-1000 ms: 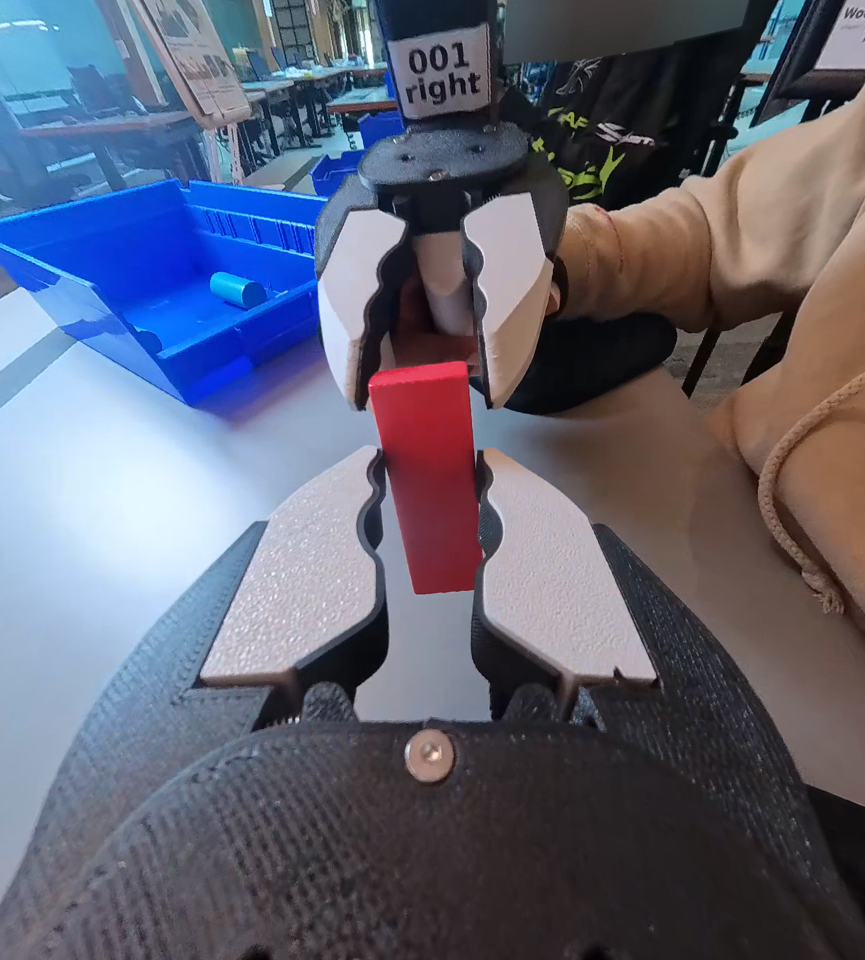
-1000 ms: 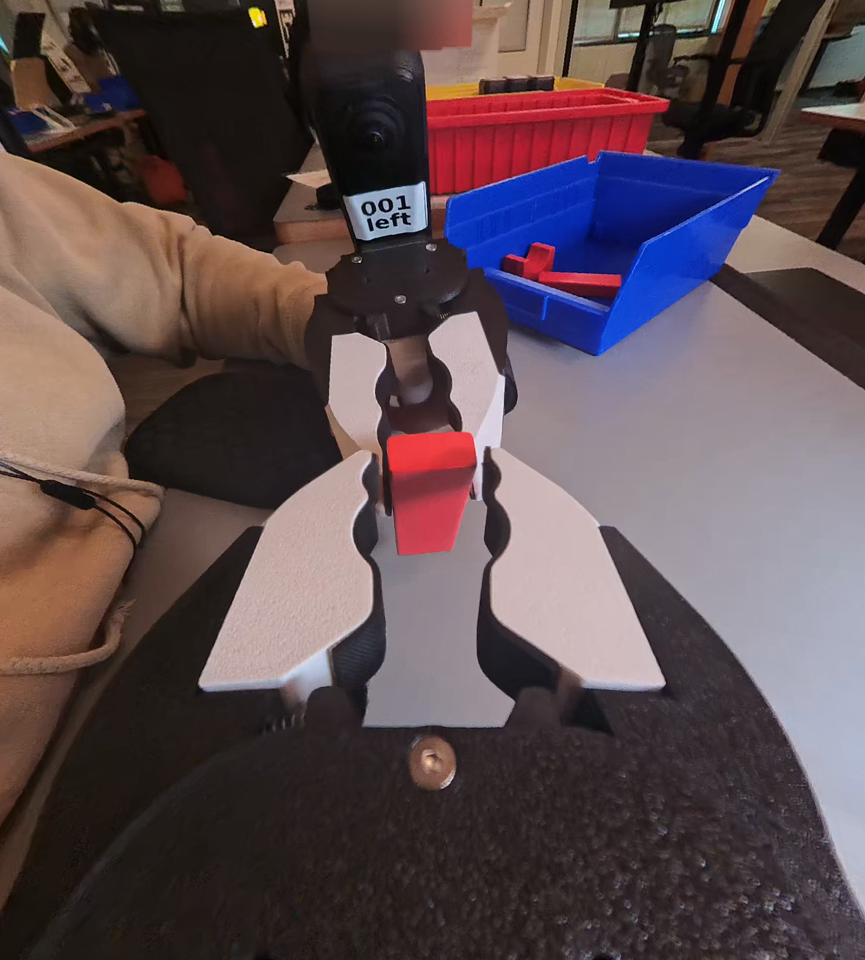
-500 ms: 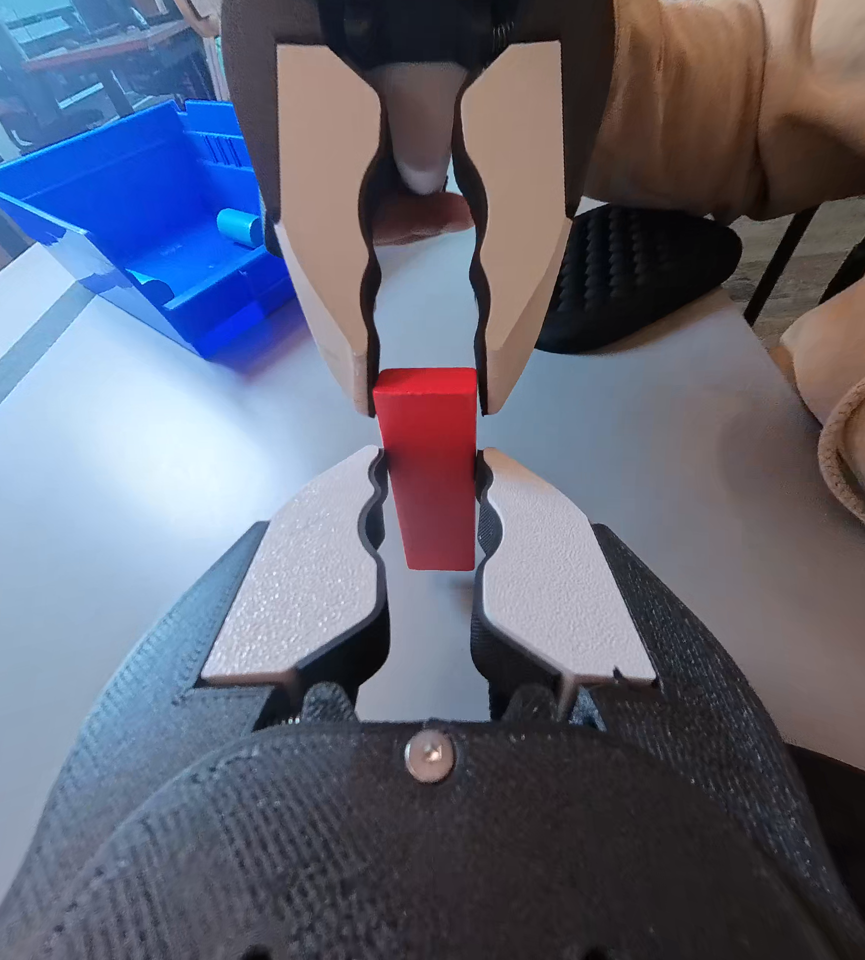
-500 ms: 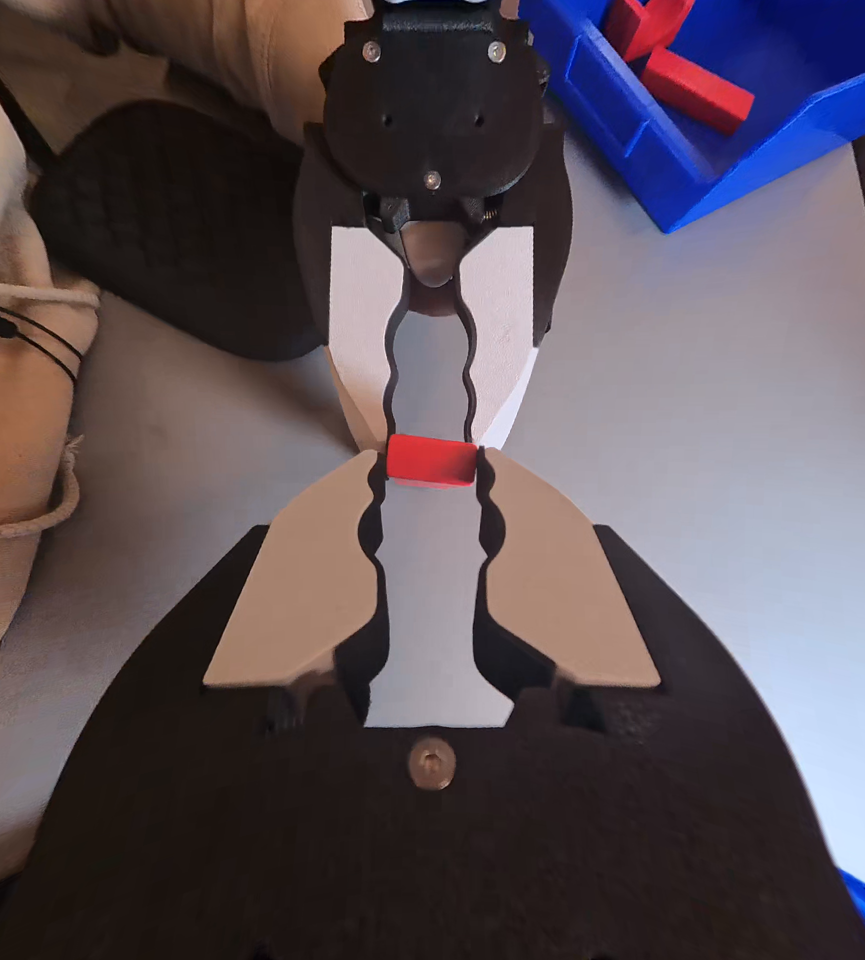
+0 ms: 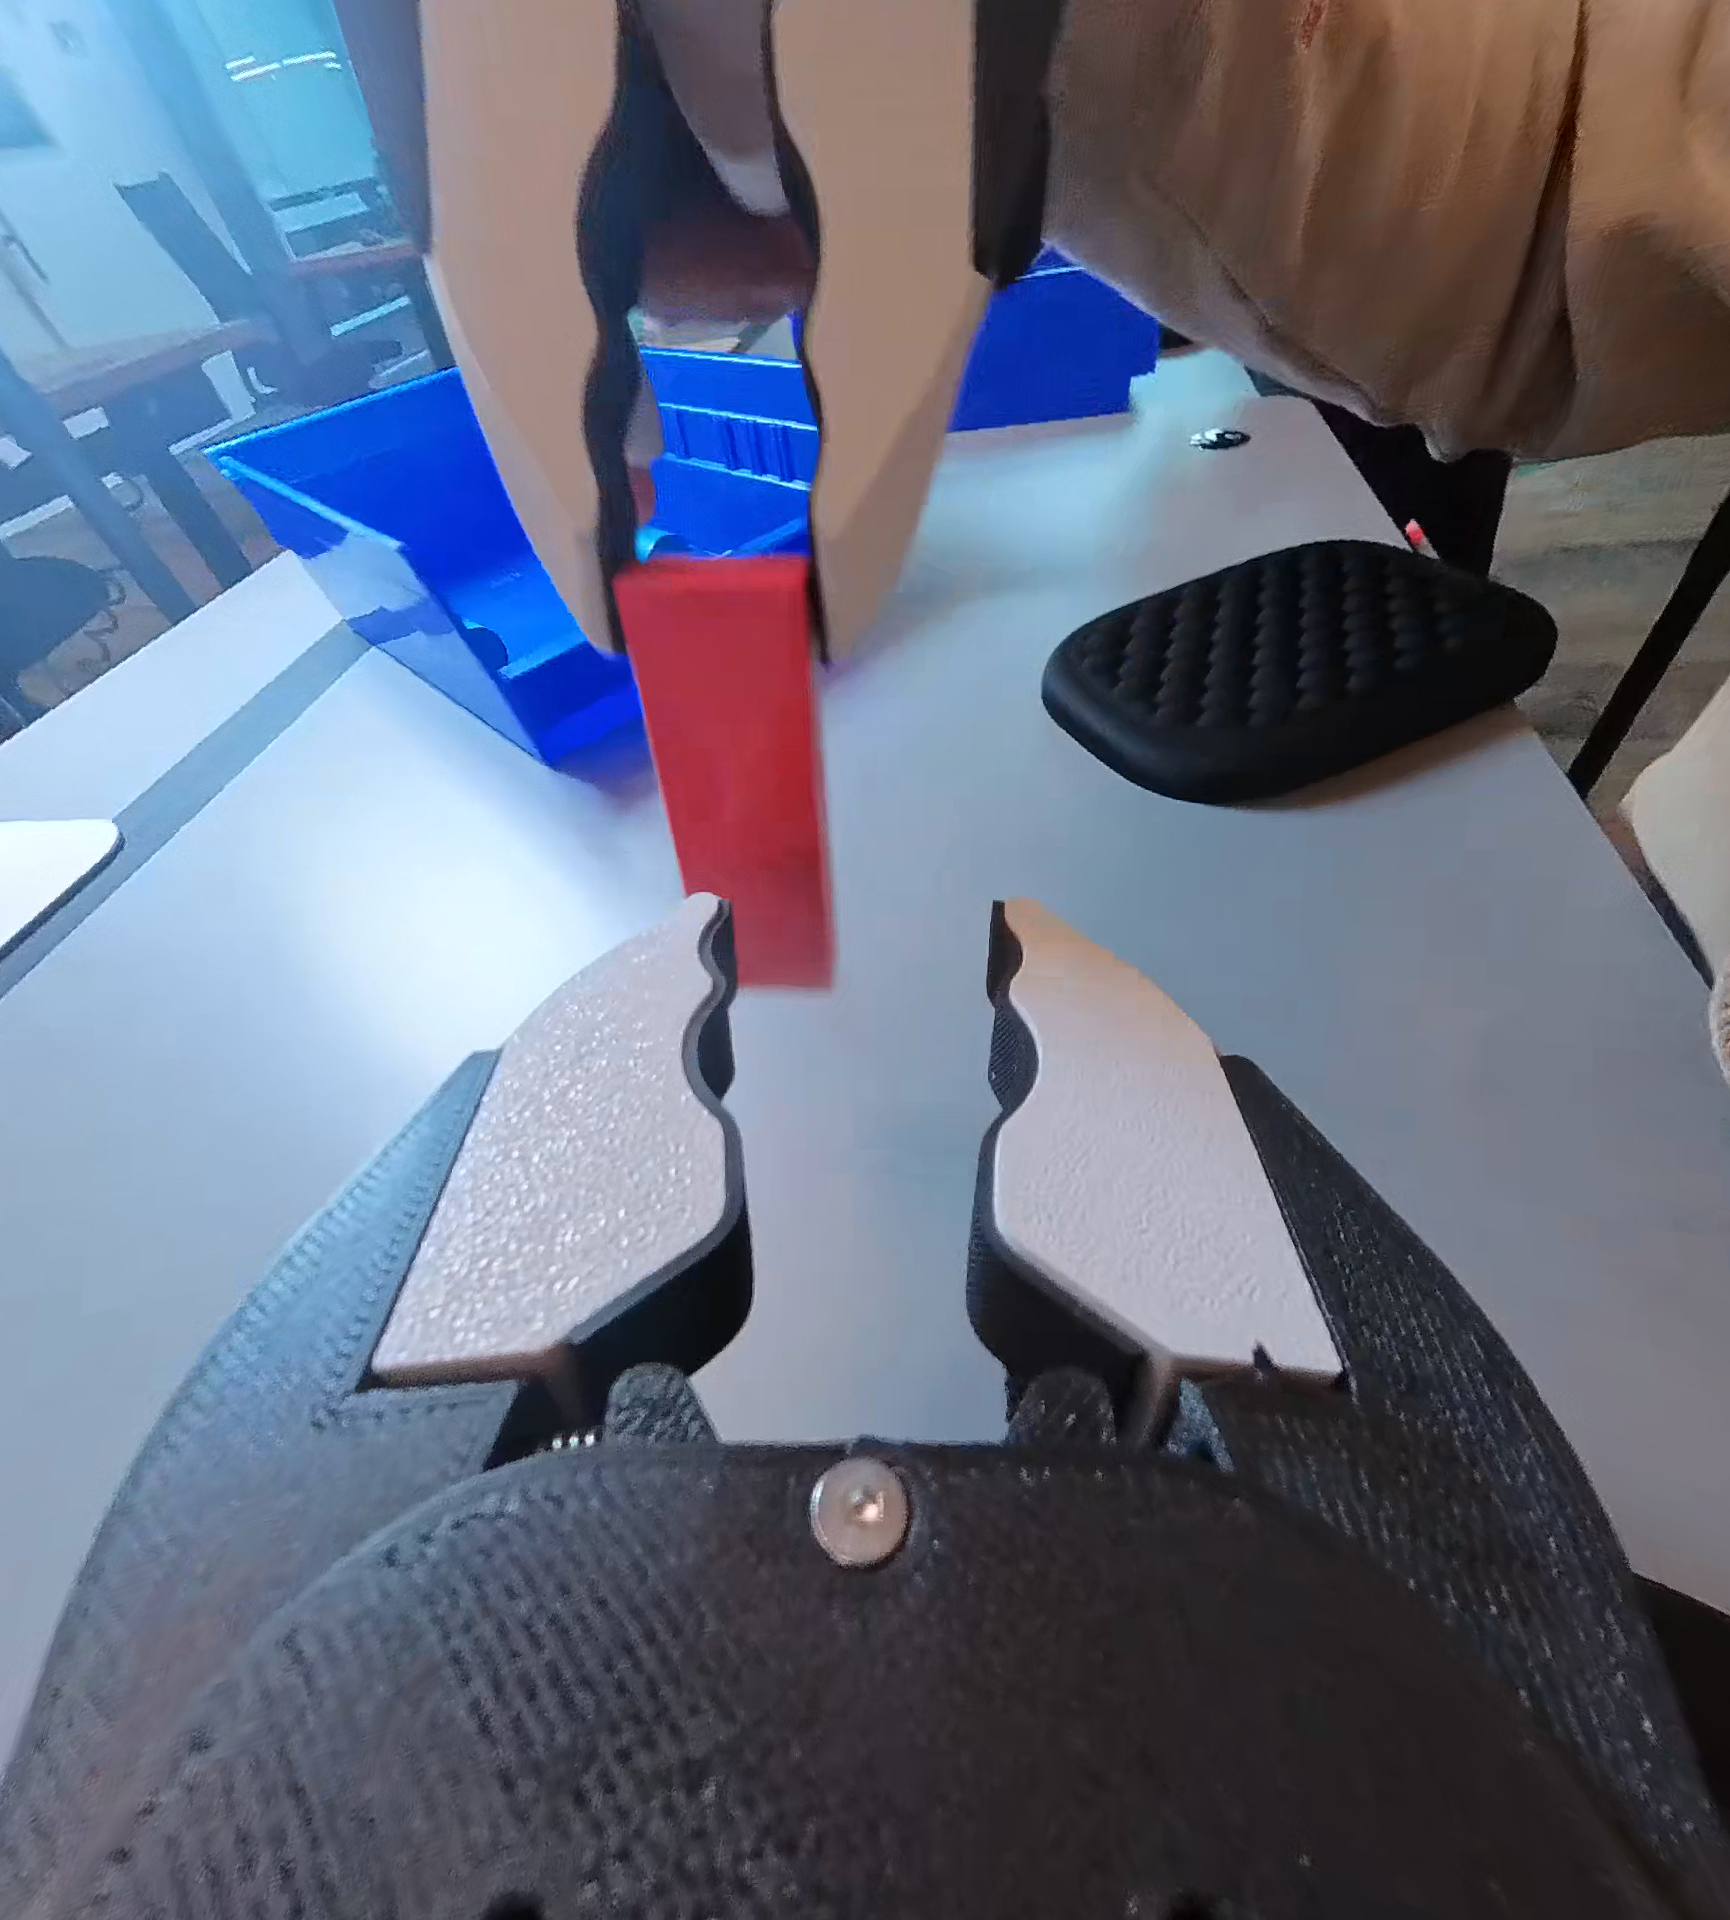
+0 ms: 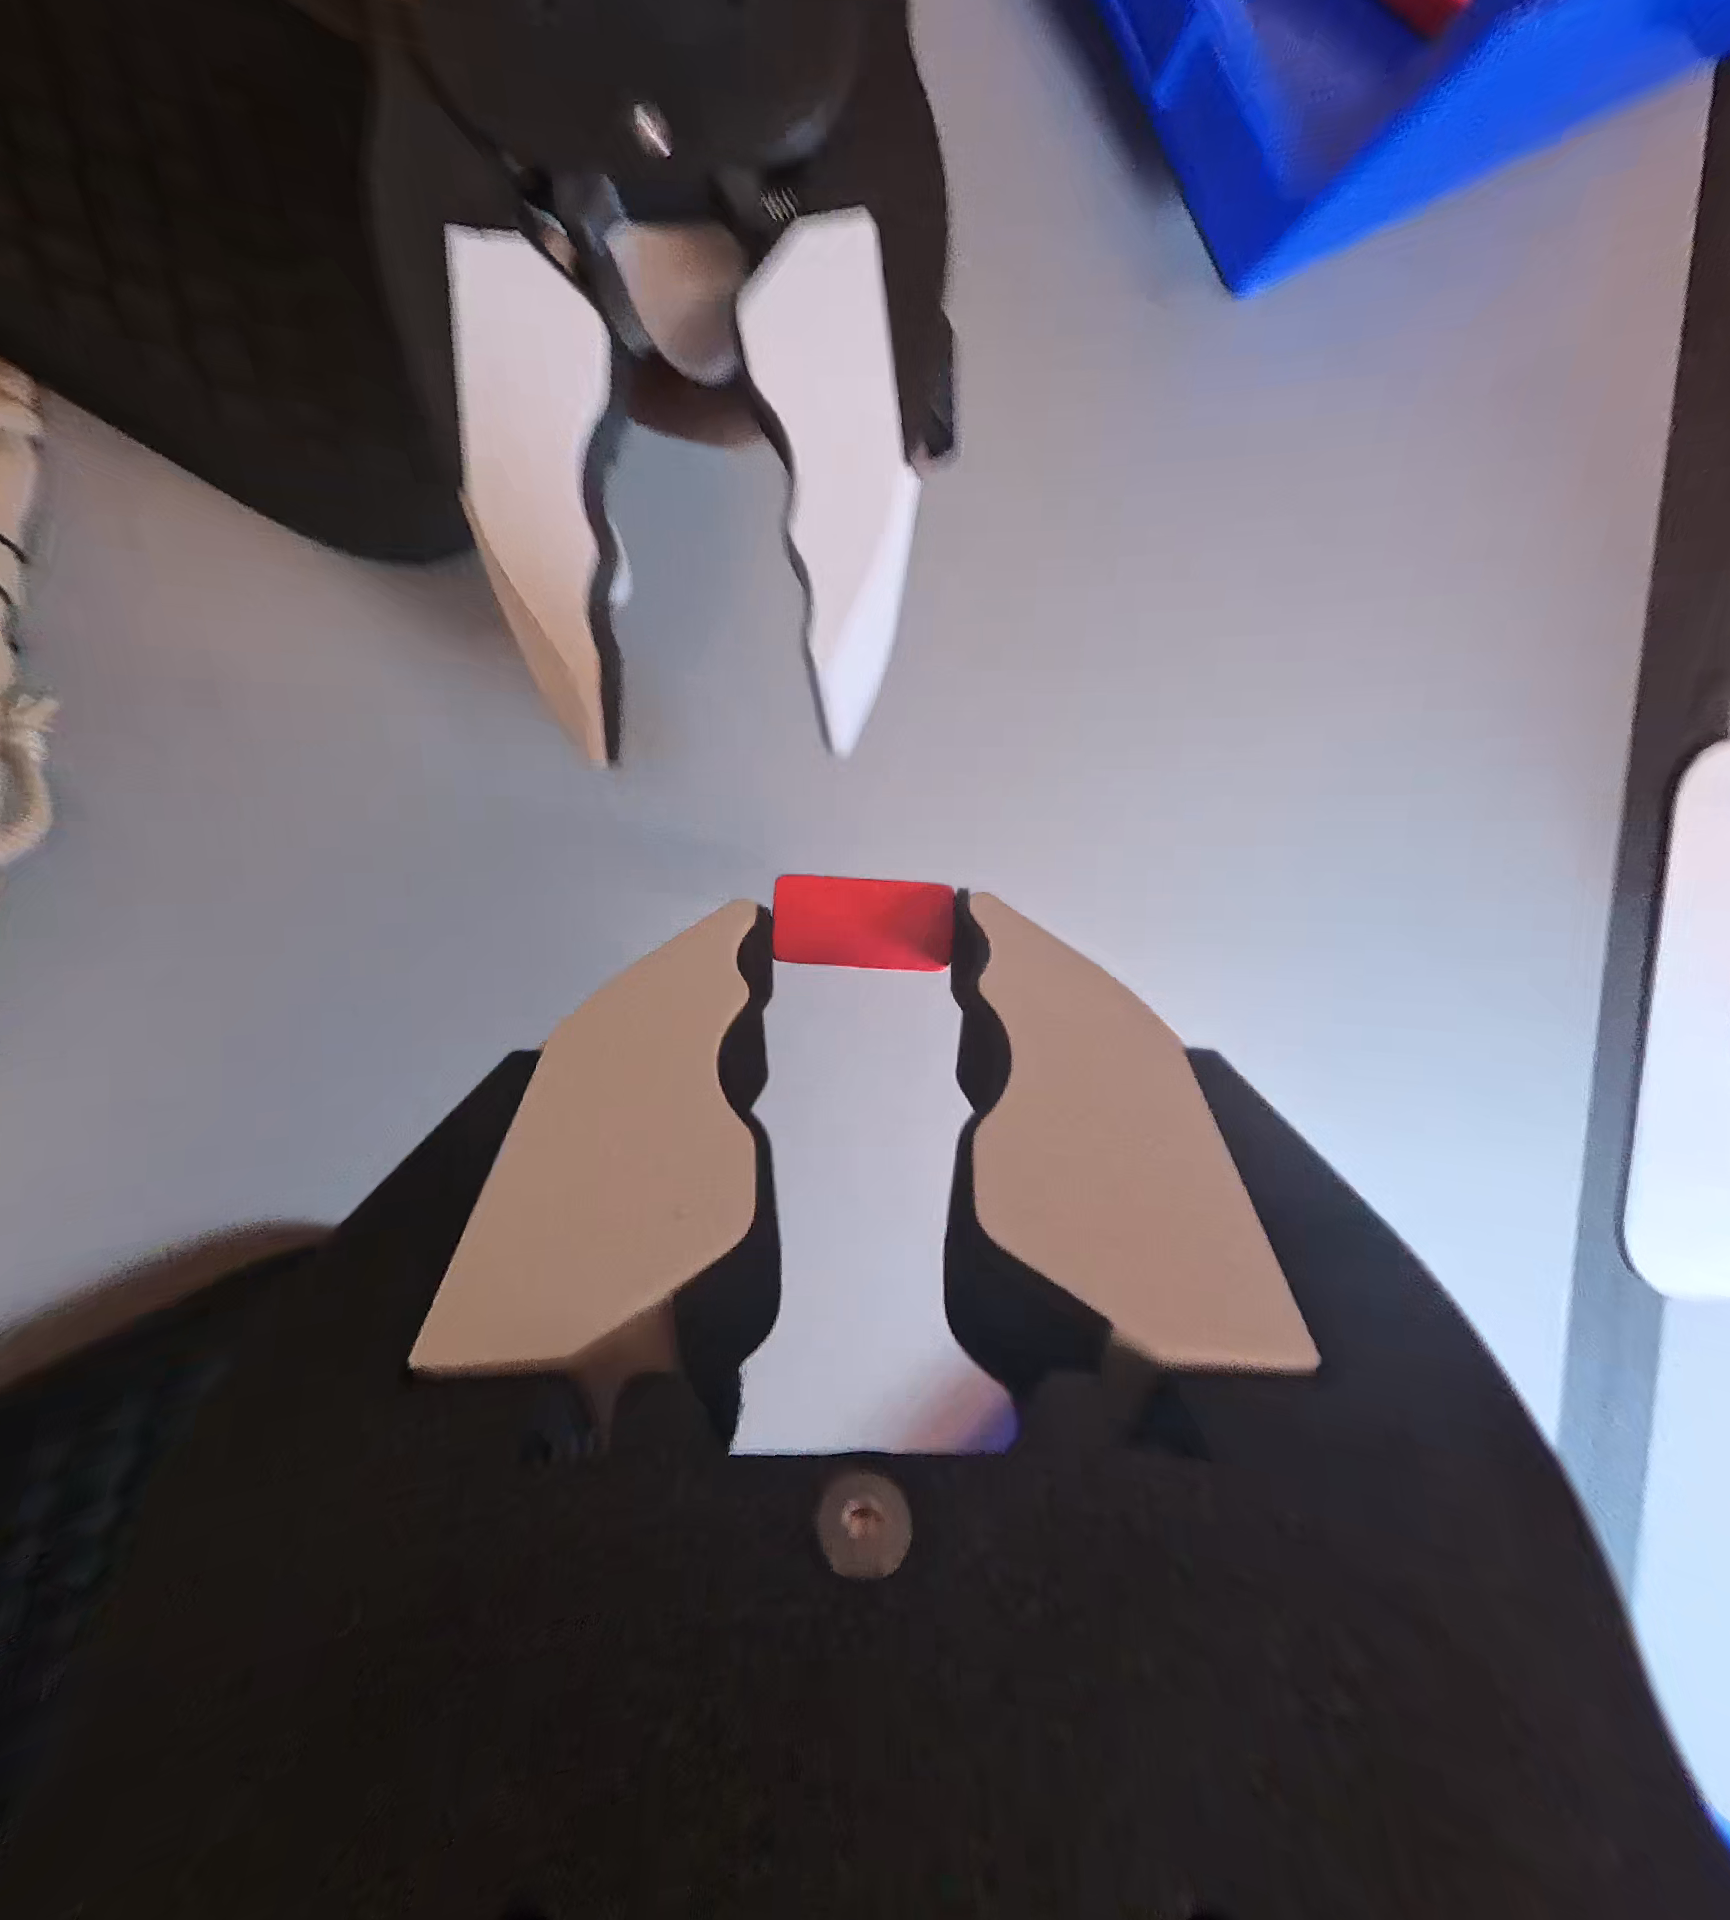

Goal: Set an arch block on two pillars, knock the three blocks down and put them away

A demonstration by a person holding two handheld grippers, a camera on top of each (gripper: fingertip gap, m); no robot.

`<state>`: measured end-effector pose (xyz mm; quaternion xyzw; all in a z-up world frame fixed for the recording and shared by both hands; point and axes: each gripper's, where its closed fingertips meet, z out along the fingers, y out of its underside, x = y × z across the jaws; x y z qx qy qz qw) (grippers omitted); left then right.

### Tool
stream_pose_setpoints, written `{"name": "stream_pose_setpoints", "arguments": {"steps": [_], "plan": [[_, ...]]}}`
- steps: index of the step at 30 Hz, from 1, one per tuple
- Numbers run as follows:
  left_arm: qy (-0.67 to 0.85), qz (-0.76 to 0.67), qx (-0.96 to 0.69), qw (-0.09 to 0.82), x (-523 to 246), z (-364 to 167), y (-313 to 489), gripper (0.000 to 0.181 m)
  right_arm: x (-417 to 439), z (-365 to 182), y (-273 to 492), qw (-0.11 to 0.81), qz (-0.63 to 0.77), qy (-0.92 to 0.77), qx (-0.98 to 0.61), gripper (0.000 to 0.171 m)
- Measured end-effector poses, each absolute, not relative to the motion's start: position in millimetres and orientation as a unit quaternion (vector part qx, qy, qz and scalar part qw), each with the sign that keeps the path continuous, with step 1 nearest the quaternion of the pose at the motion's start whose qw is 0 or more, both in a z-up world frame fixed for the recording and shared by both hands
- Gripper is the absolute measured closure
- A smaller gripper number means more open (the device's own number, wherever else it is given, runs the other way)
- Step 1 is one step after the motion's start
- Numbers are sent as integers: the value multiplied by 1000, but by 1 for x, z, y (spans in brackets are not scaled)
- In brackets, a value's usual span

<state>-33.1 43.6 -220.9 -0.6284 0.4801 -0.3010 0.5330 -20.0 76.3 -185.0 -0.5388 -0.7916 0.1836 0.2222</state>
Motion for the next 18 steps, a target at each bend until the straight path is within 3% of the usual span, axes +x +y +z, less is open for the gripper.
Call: {"name": "stream_pose_setpoints", "arguments": {"steps": [18], "plan": [[430, -302, -669, 526, -63, -243, 54, 139, 15, -238, 140, 170, 170, -771, -589, 138]]}}
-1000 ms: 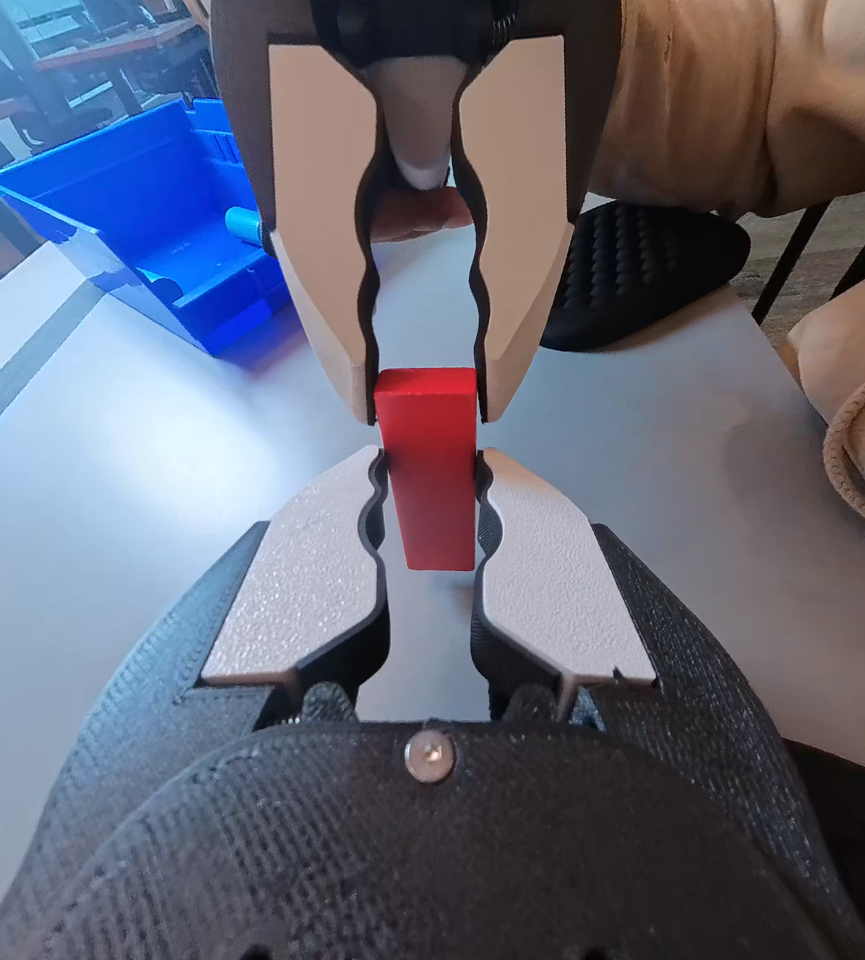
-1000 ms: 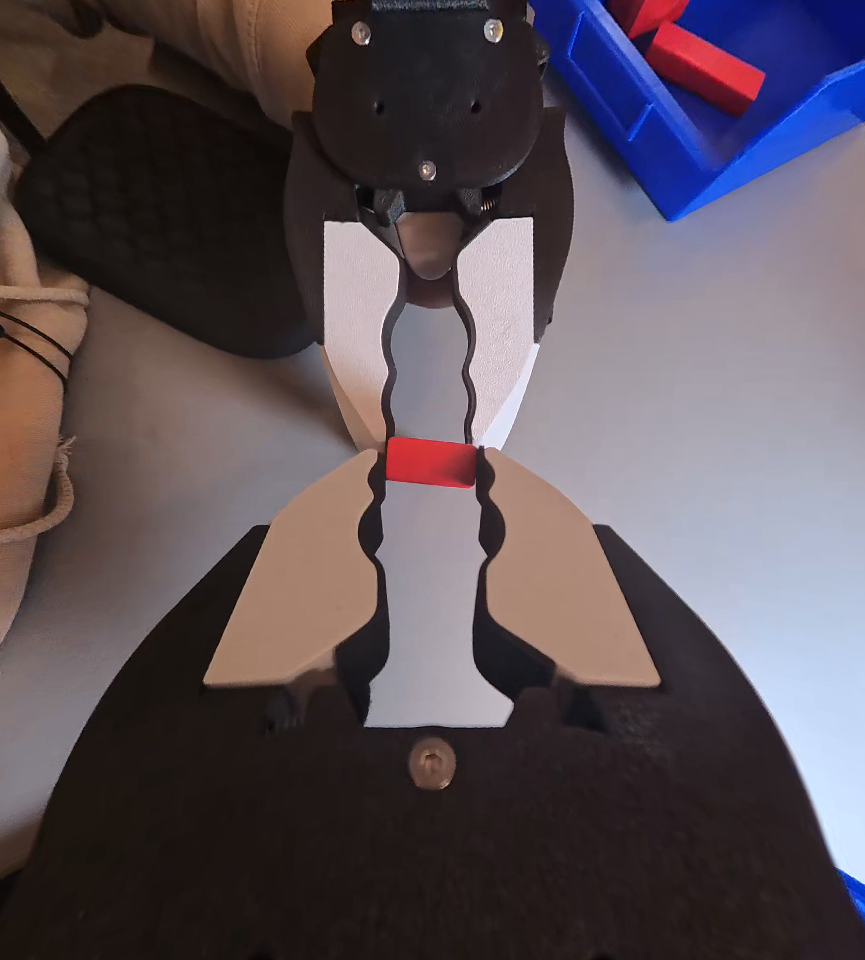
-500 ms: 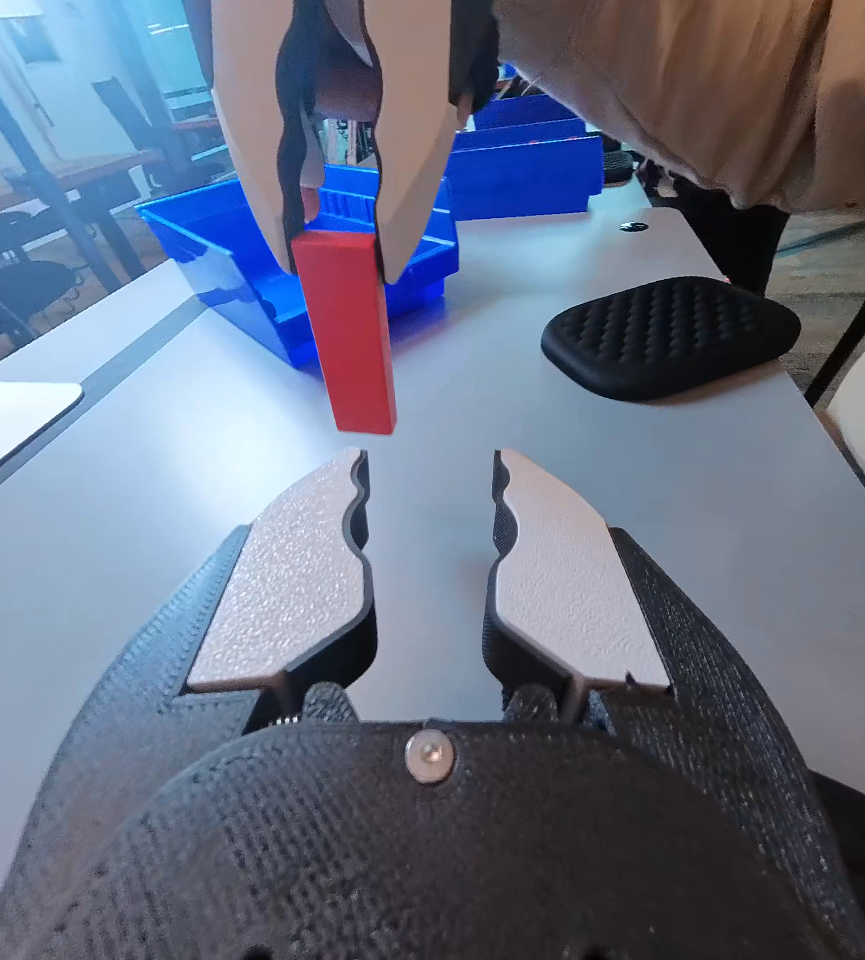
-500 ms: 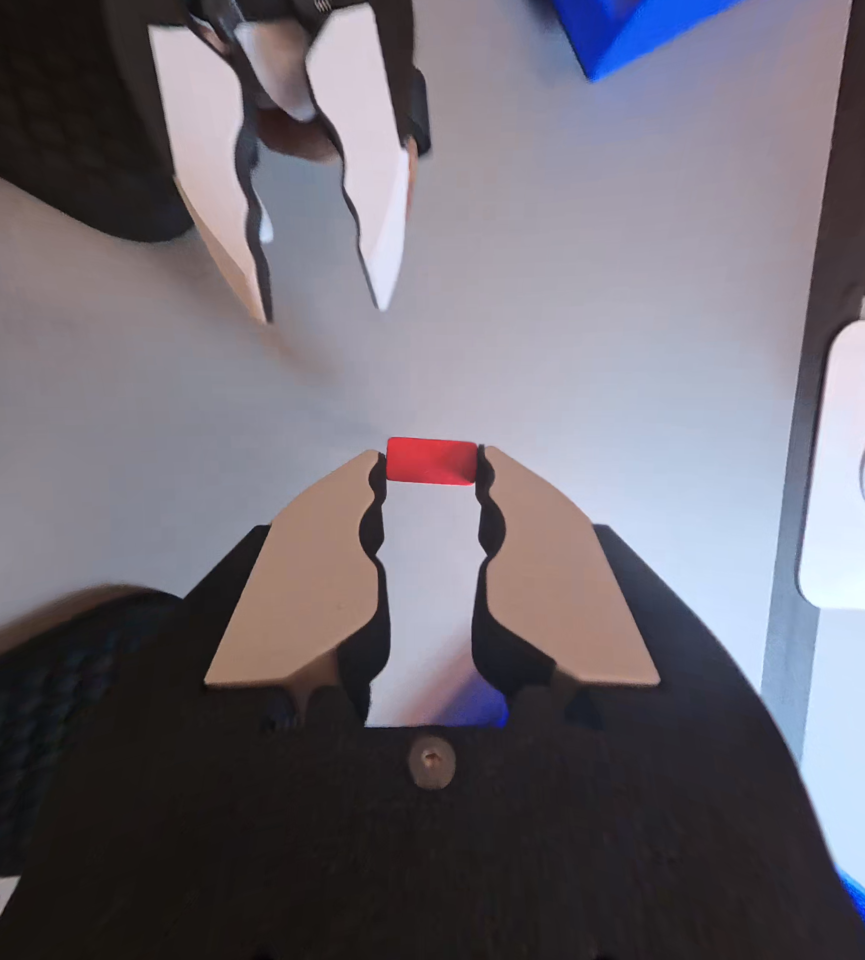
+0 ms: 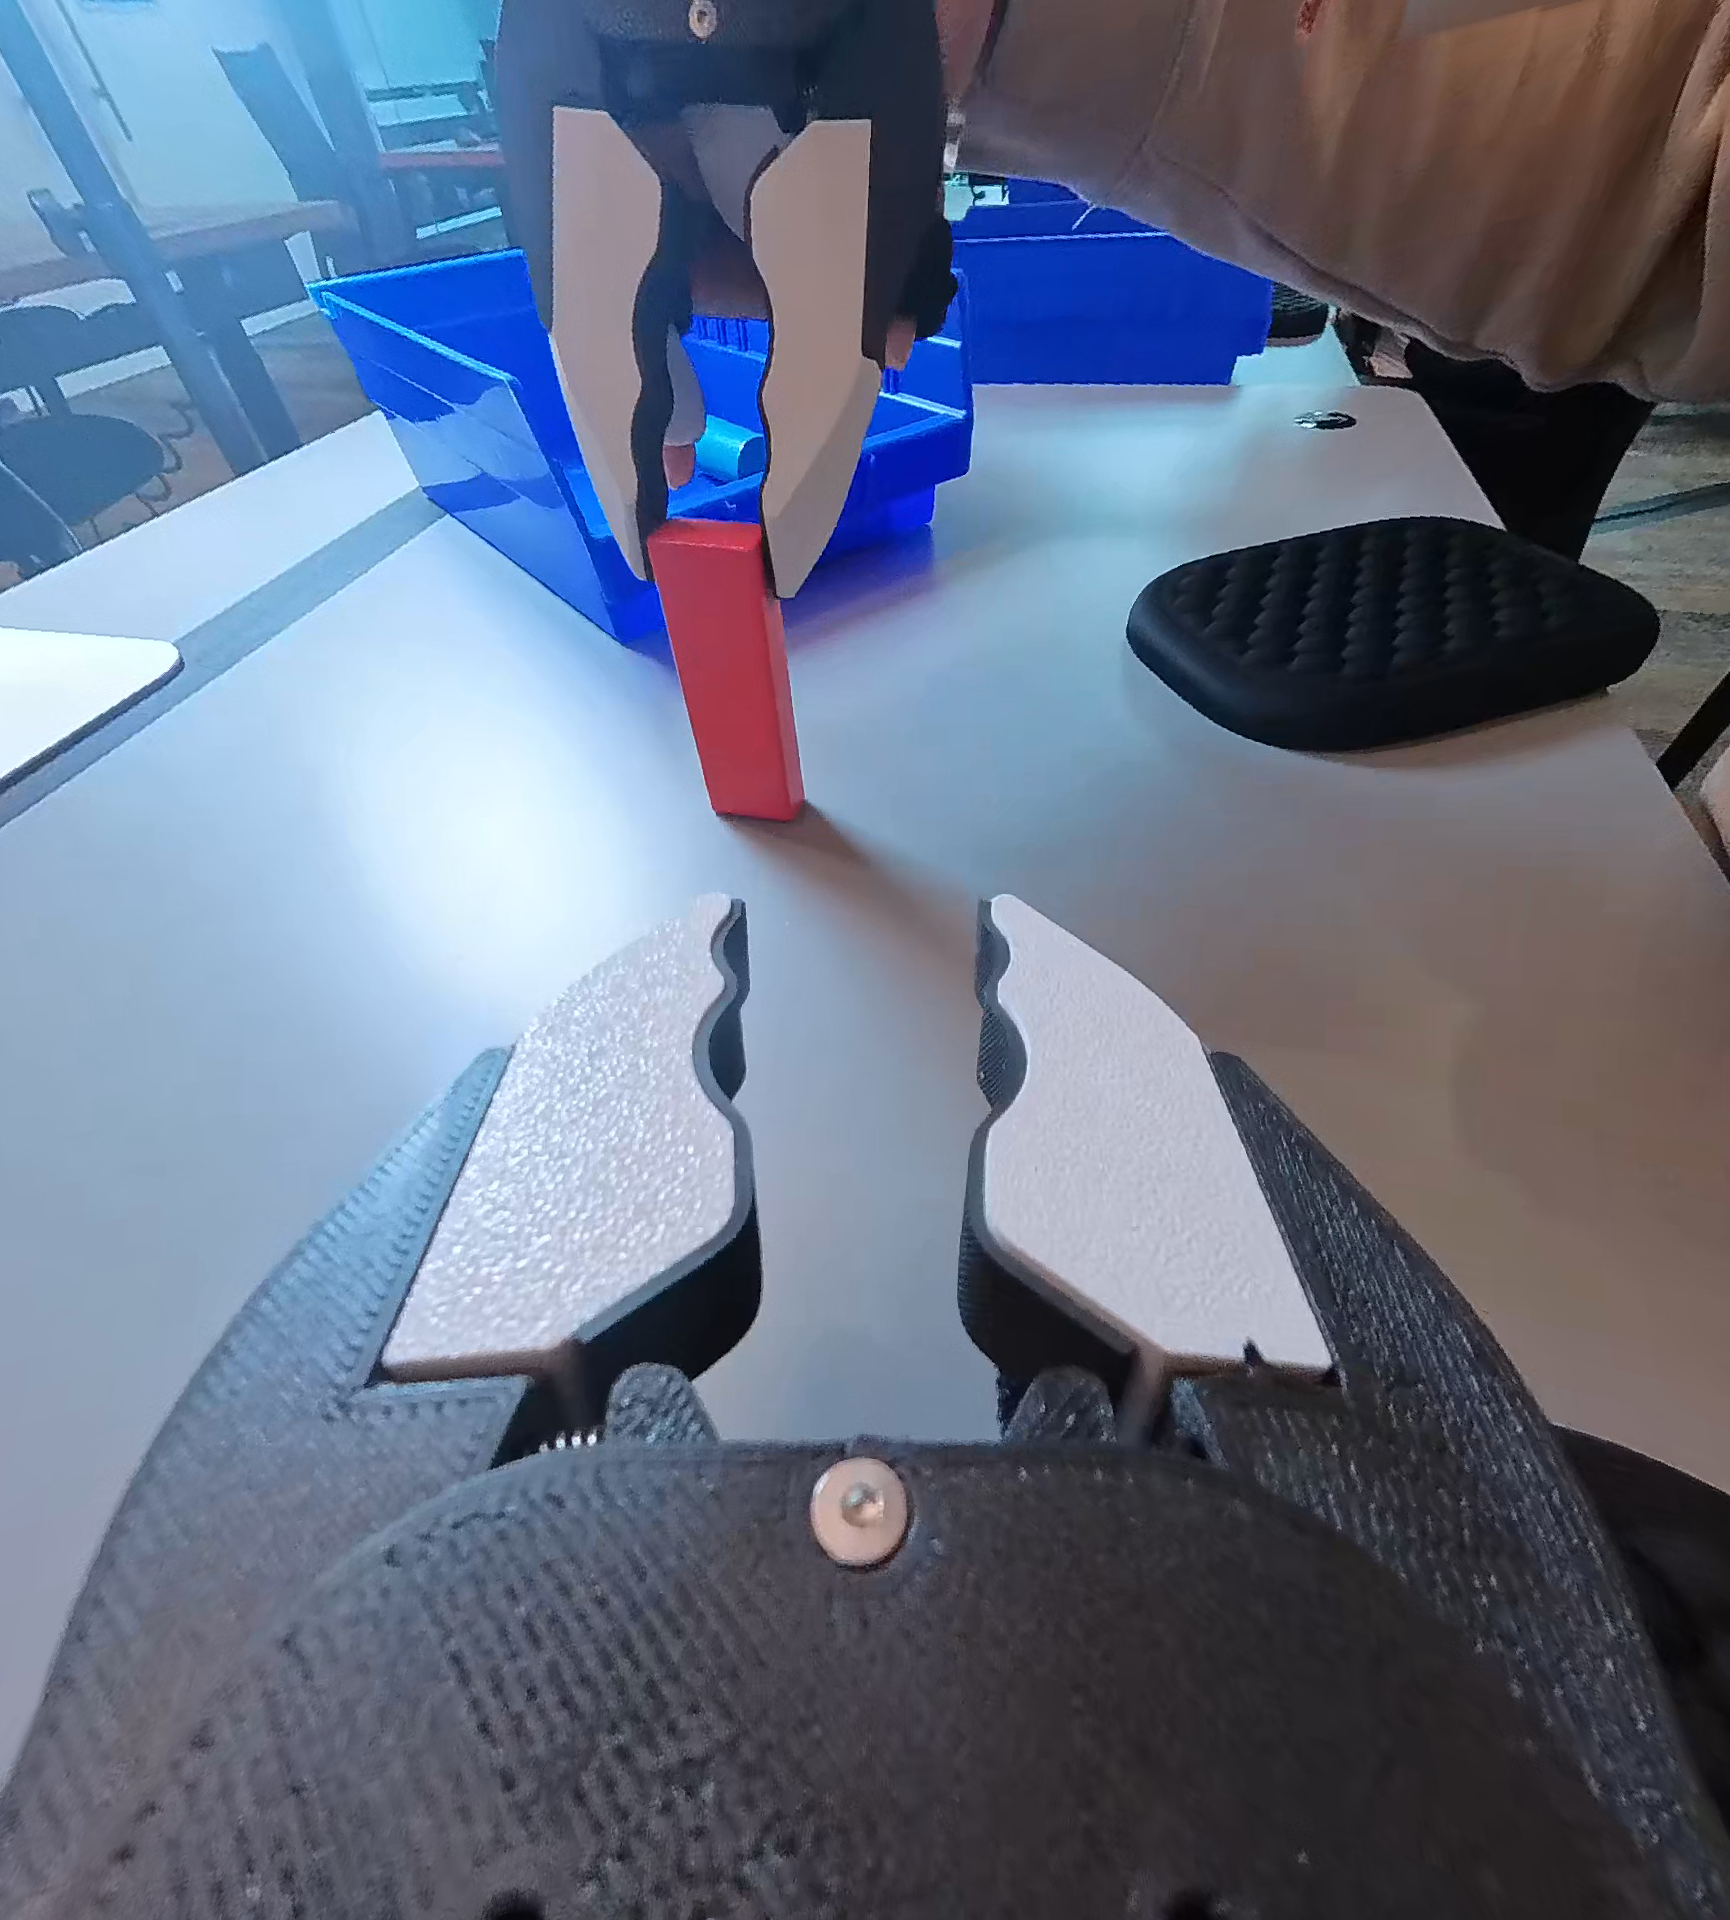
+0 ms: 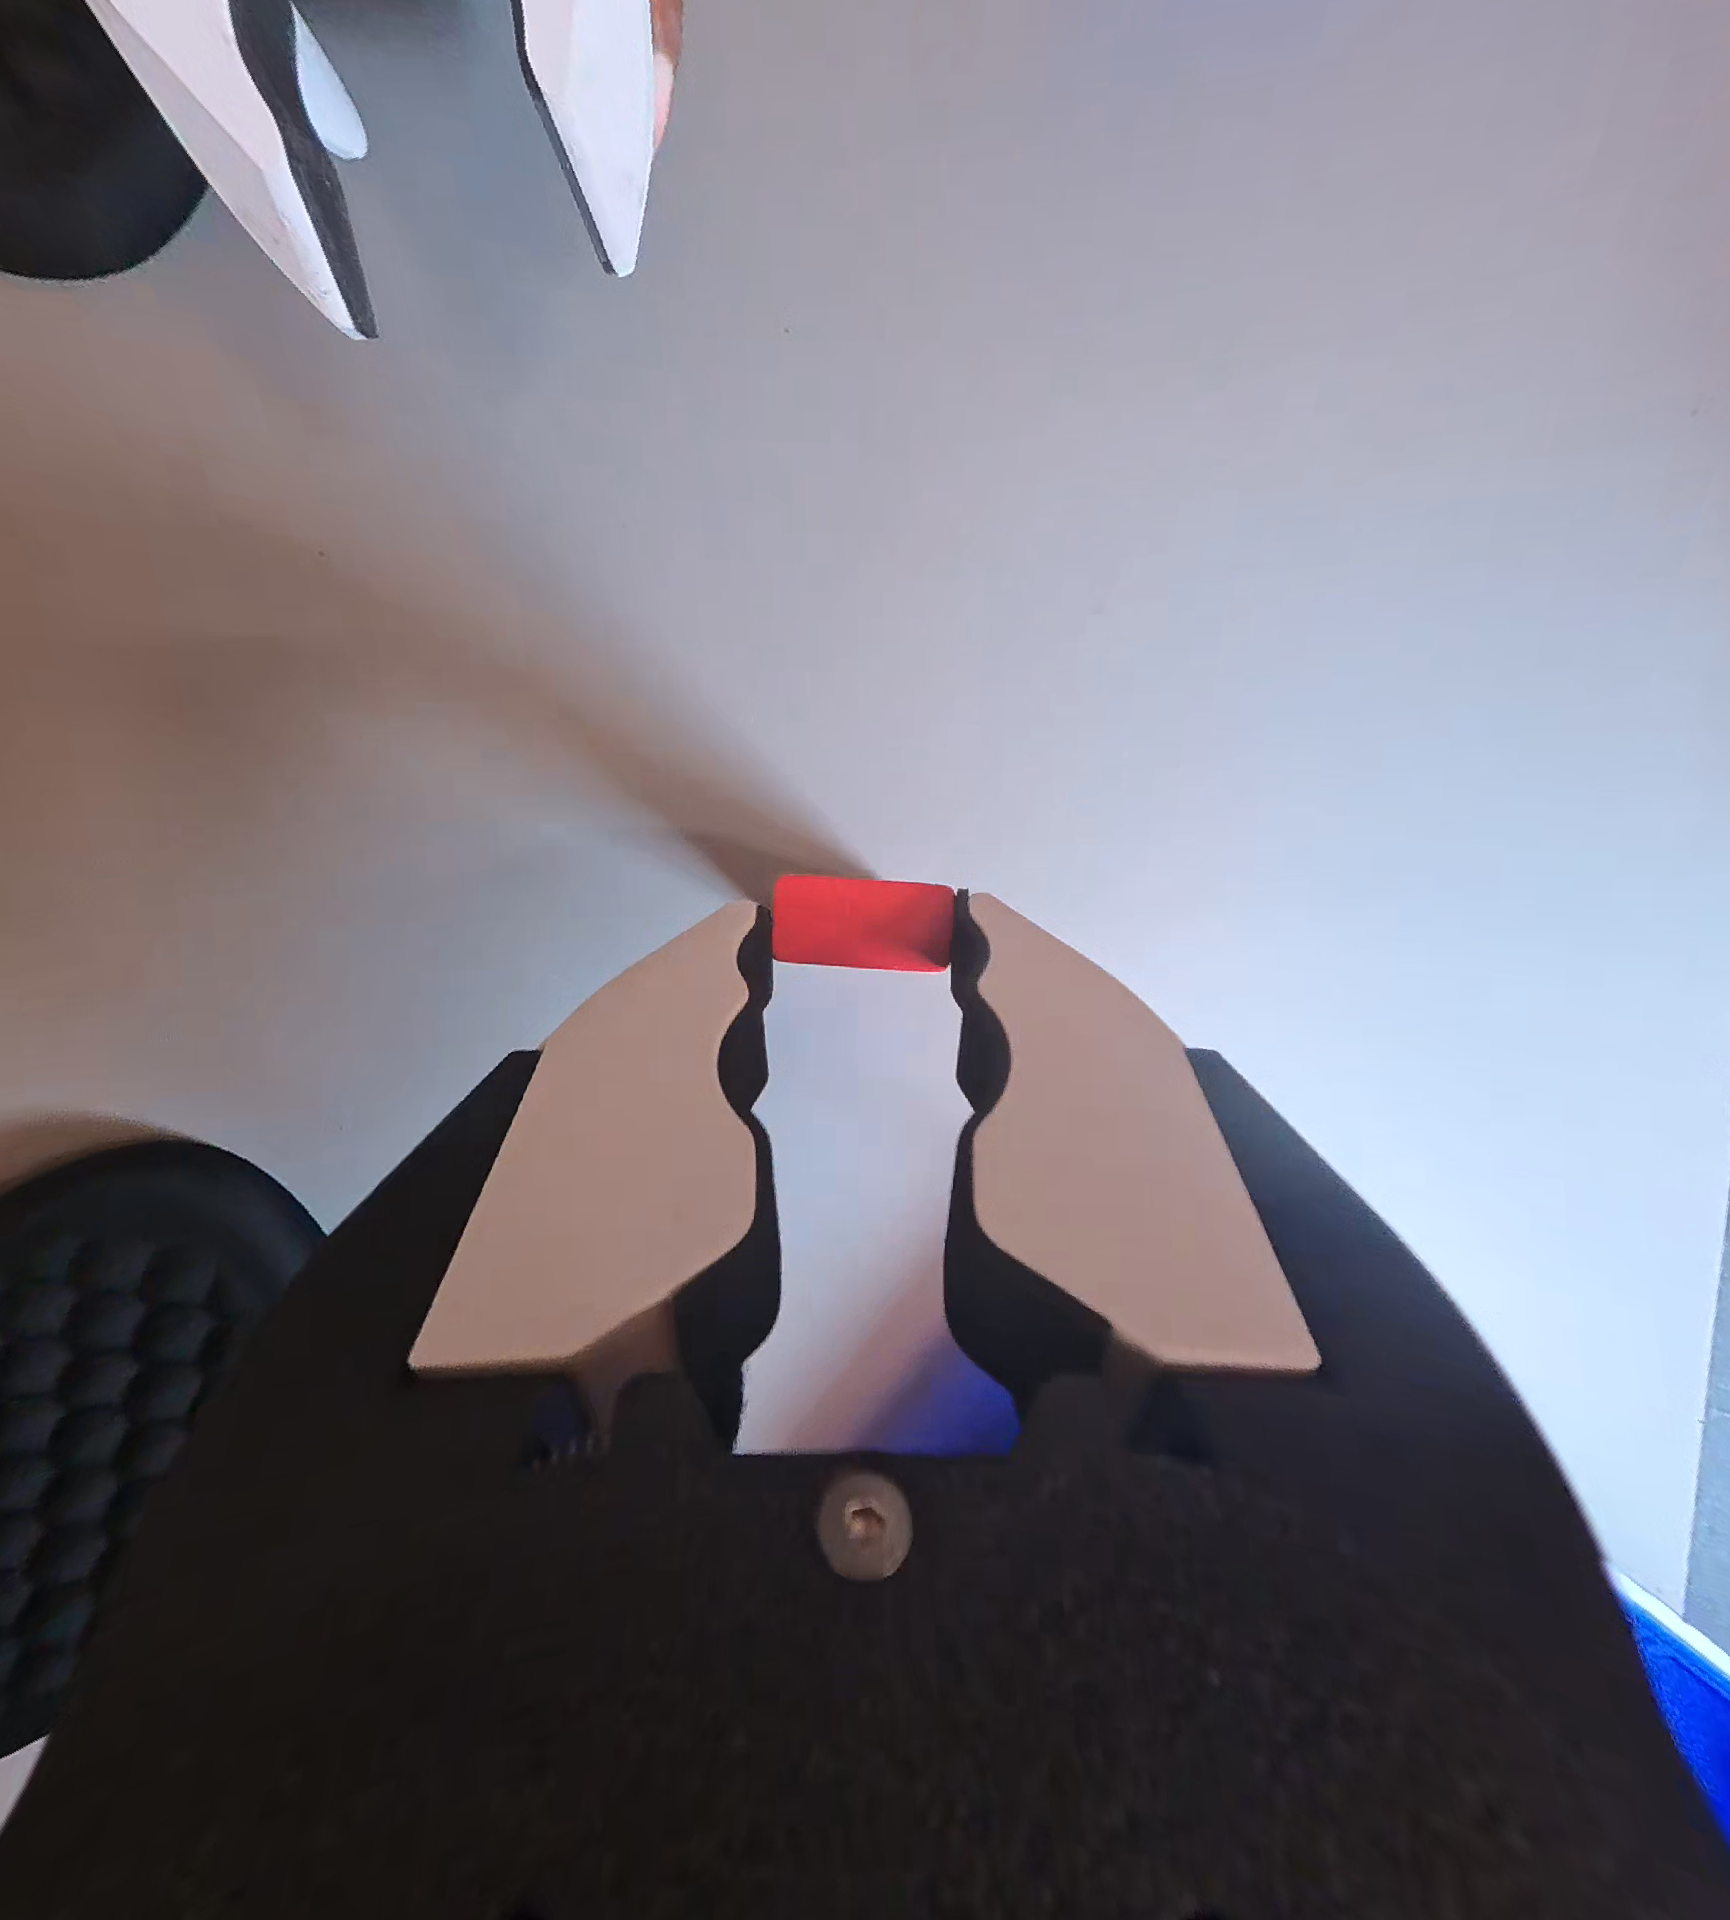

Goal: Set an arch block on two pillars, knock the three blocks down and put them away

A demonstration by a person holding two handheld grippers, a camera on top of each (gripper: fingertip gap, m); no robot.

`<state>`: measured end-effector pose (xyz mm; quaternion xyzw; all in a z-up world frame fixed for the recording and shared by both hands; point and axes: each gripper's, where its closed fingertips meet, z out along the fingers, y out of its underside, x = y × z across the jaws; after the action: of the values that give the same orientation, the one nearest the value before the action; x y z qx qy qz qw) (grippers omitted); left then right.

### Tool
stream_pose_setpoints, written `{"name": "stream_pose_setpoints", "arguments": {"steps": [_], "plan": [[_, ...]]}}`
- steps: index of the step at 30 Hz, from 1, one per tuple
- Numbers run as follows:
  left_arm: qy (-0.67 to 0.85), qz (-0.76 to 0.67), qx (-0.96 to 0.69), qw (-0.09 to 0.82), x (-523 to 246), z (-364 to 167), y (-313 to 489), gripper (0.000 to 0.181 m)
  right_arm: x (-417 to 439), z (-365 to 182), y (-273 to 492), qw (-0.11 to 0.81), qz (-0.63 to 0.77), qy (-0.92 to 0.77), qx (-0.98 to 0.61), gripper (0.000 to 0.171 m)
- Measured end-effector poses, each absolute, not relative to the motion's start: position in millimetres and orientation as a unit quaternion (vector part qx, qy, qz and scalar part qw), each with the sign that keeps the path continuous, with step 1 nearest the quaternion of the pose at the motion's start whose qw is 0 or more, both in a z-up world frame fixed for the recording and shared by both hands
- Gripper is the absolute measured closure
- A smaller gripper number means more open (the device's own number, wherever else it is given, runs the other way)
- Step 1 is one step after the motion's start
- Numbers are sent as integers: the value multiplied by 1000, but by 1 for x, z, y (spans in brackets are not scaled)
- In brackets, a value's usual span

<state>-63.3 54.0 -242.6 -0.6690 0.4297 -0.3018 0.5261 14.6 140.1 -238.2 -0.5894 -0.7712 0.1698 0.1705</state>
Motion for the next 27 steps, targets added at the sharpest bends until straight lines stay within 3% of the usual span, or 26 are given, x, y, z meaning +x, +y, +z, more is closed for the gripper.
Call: {"name": "stream_pose_setpoints", "arguments": {"steps": [21, 27], "plan": [[434, -302, -674, 517, -62, -249, 54, 140, 13, -238, 138, 160, 166, -777, -585, 136], [436, -301, -675, 513, -61, -251, 54, 140, 15, -236, 141, 161, 156, -772, -595, 128]]}}
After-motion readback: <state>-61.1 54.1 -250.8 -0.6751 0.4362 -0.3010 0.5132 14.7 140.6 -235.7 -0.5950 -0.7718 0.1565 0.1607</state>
